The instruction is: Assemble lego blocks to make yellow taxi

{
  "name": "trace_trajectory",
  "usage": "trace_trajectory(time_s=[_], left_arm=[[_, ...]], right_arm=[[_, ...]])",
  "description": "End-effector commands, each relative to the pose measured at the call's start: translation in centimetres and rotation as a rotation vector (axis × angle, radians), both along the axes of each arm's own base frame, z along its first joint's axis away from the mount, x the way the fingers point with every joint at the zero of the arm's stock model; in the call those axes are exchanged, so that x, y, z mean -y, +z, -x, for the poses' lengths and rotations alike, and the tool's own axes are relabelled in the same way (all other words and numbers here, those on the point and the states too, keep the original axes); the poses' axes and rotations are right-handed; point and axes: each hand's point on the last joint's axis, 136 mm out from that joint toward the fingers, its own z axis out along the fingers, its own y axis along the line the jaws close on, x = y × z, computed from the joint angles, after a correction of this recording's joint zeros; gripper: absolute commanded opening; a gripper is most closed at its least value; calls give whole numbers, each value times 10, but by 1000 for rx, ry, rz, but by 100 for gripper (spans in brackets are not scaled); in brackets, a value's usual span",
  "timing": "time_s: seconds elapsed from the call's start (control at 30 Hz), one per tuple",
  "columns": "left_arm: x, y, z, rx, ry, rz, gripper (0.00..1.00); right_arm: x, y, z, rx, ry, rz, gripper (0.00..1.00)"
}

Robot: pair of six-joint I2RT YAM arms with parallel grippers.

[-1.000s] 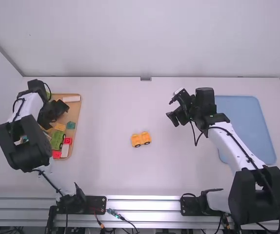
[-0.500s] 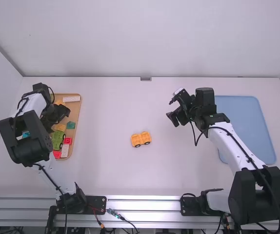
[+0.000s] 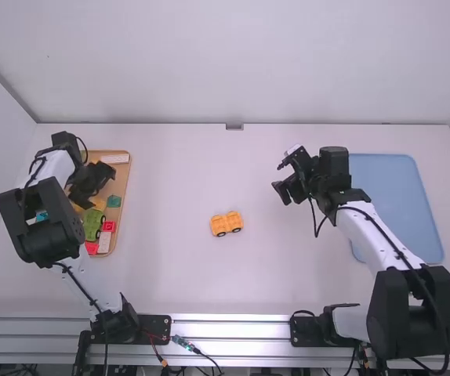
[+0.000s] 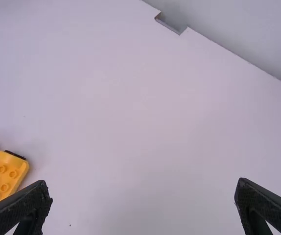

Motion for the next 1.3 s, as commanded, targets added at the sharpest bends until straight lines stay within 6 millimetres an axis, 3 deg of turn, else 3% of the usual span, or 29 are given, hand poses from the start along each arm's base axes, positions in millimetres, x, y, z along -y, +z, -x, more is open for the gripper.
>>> trace_trajectory(time_s=[0.0,0.33,0.93,1.27], left_arm=[[15,-10,0,7,2,72,99],[9,-28,13,-34,103,35,99],[-1,-27,14,-41,113,-18,96],[-11,-30,21,-63,234,-45,88]], right_arm=[[4,1,1,-9,-24,-24,99],[5,1,0,-3,-20,-17,99],[5,1,0,-3,-19,-18,99],[5,1,0,-4,-19,-18,99]])
